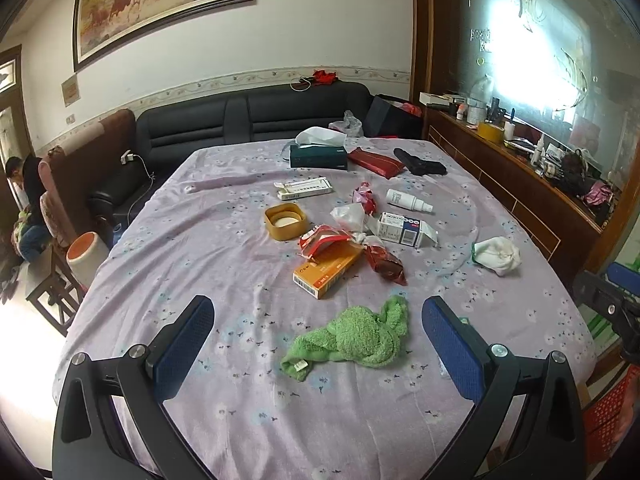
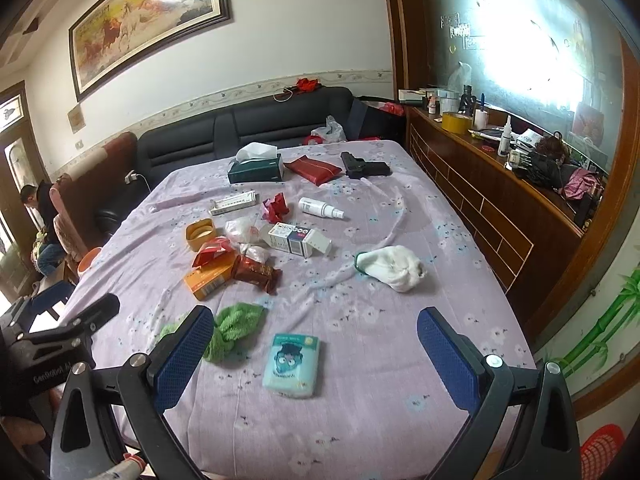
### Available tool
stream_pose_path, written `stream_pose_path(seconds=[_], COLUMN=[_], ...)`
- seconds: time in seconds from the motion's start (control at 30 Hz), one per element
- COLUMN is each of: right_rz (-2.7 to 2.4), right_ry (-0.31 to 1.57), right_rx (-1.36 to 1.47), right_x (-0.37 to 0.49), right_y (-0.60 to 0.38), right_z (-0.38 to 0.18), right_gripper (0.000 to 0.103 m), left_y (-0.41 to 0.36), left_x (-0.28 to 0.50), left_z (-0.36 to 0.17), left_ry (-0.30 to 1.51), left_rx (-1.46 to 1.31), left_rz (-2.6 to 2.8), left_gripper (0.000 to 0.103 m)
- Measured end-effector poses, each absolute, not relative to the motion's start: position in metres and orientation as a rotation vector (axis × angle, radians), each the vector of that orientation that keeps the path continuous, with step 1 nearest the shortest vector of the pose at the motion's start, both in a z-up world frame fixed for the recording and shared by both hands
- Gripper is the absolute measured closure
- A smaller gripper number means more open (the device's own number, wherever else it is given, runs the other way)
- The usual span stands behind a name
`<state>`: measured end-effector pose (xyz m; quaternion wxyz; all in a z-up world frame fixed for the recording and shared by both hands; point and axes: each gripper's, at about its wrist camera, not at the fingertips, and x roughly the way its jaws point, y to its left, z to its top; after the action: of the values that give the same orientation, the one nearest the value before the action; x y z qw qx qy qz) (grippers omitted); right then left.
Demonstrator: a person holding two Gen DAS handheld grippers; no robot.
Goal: Collect trash
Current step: 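Move both tools toward the green towel and teal snack packet on the bed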
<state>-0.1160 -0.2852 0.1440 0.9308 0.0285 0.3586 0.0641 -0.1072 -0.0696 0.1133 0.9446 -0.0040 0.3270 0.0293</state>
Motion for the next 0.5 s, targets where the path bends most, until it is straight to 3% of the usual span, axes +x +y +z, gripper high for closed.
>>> stream_pose_path(seconds=[0.5], right_rz=[0.147], right_ry=[0.699], right_rx=[0.064], right_x=[-0.144], right_y=[-0.291], right_z=[0.143], right_gripper=[0.000], left_y=[-0.070], left_x=[-0.130], left_z=[0.122], left_ry=[0.639], left_rx=[-0.004], left_rz=[0.083], left_gripper=[0.000])
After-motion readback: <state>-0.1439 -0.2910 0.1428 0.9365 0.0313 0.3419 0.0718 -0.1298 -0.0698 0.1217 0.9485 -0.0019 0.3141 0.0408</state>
